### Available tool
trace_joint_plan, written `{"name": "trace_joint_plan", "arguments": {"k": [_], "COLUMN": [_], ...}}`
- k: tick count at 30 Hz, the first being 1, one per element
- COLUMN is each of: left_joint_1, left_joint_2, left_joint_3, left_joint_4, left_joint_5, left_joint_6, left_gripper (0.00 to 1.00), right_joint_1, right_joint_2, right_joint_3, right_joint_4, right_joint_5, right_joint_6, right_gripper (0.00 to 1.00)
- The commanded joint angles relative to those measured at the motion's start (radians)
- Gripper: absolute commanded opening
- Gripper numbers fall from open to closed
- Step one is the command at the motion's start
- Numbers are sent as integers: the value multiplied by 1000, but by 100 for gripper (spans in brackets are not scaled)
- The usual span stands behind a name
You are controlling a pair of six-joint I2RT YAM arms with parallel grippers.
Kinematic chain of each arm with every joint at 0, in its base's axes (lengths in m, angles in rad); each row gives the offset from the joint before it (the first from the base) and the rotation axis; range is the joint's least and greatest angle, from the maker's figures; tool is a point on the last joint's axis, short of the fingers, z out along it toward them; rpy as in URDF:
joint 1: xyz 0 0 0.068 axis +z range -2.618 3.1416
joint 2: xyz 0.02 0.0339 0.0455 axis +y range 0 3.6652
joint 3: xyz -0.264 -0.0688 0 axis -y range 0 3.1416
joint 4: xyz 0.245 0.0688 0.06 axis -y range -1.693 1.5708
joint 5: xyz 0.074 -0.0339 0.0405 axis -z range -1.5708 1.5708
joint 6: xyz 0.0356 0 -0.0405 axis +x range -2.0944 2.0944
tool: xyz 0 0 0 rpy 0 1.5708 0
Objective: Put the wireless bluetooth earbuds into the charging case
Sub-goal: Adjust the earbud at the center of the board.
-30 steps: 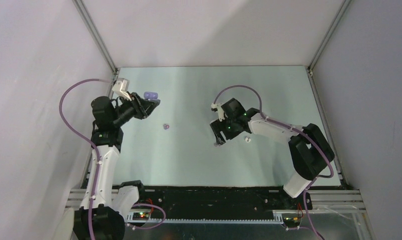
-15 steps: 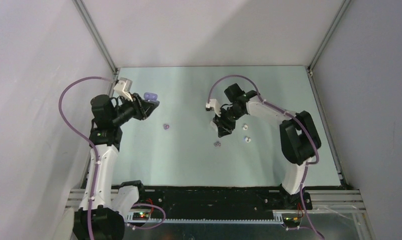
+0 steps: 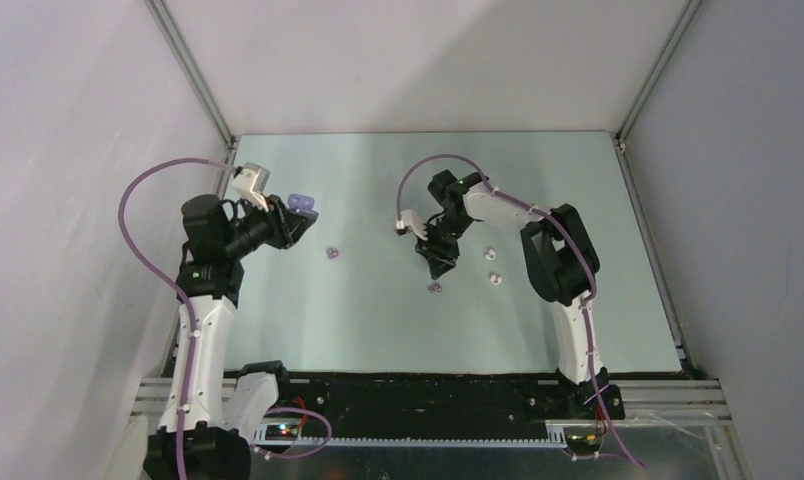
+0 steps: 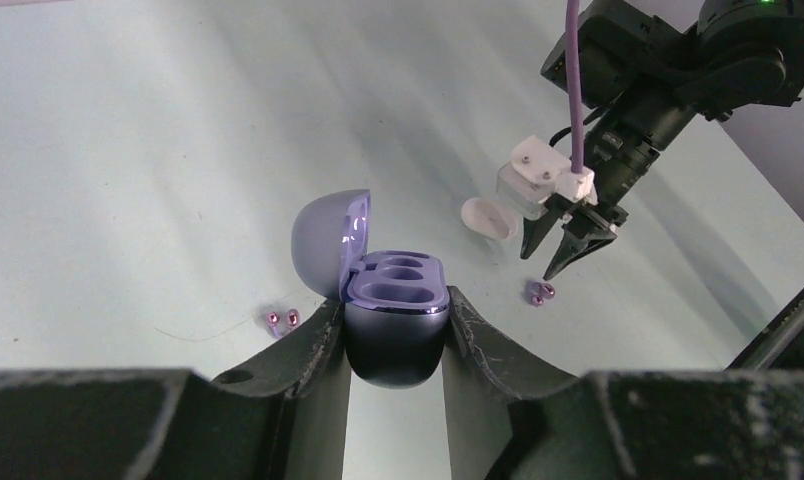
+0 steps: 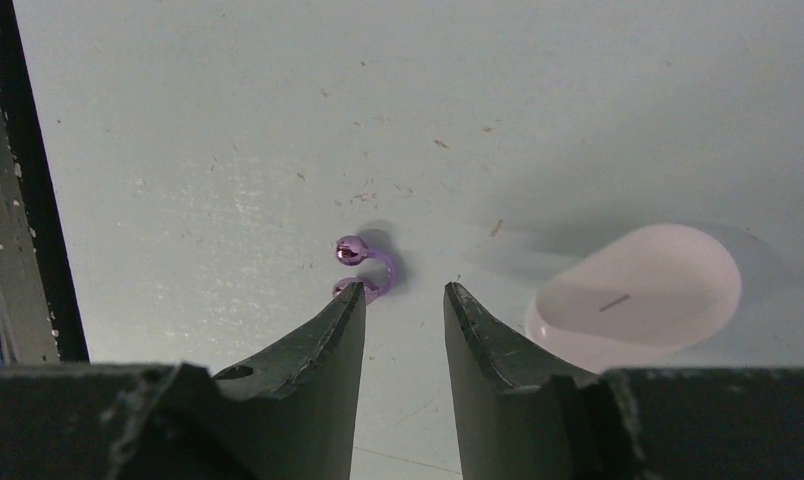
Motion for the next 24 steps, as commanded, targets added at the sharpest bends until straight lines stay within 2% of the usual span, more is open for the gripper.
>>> {"name": "trace_joint_plan", "arguments": {"k": [1, 7, 24], "left_joint_1": [-4, -4, -4], "left_joint_2": [-27, -31, -41], "left_joint_3": [38, 32, 11], "left_joint_4": [0, 8, 30], "left_joint_5": [-12, -14, -23], "left_joint_6": [37, 37, 23], "left_gripper": [0, 0, 0], "right_joint_1": [37, 69, 76], "right_joint_2": [7, 11, 13], "right_joint_3": [32, -18, -40], "right_joint_4": [-52, -38, 11], "right_joint_5": [50, 145, 194], "right_joint_6": [-68, -95, -63], "right_gripper": [41, 42, 37]}}
